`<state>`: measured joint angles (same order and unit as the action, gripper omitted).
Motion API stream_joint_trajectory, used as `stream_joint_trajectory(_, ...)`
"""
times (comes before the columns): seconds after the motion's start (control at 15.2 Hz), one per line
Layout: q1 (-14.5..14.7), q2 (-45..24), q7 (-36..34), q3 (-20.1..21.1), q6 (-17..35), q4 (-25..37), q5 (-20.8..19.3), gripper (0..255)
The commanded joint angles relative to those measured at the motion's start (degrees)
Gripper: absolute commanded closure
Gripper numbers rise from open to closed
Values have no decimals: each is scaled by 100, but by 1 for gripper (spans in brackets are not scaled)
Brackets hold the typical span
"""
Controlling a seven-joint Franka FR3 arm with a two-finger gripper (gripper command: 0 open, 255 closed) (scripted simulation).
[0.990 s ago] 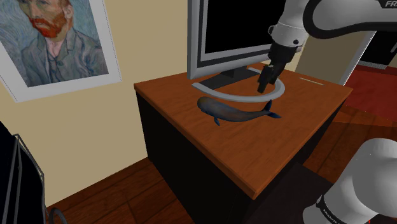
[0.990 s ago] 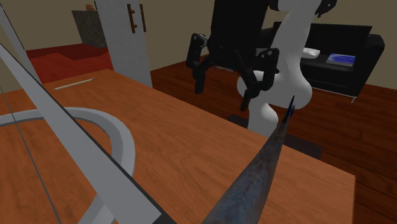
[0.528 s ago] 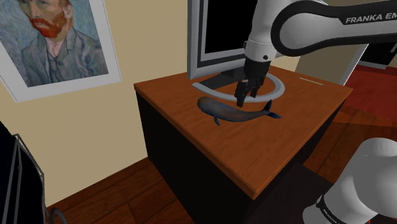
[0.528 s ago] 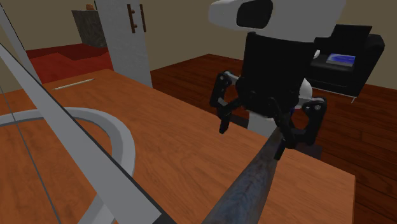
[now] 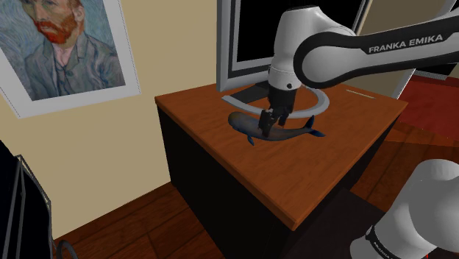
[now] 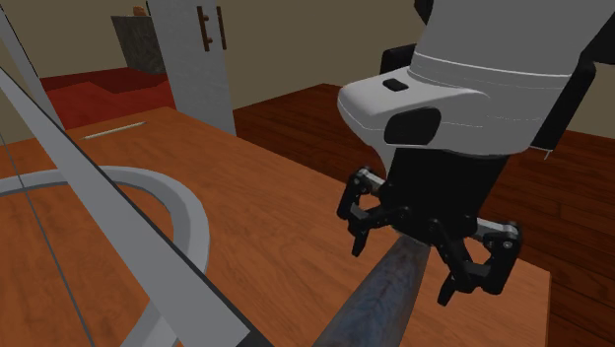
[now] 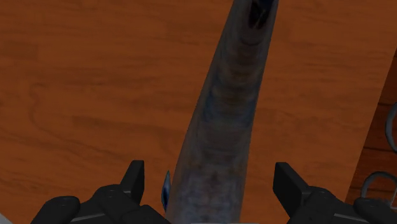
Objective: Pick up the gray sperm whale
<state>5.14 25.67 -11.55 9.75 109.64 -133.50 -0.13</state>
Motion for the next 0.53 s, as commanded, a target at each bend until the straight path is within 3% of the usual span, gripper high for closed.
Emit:
stream_joint_trajectory(0.0, 2, -32, -17, 12, 172, -139, 0, 0)
stream_joint_trajectory(0.13, 3, -39, -20, 15, 218, -177, 0, 0)
stream_joint_trajectory(0.2, 1, -50, -19, 14, 221, -169, -2, 255)
stream_joint_trajectory(0.46, 2, -52, -21, 16, 224, -171, -2, 255)
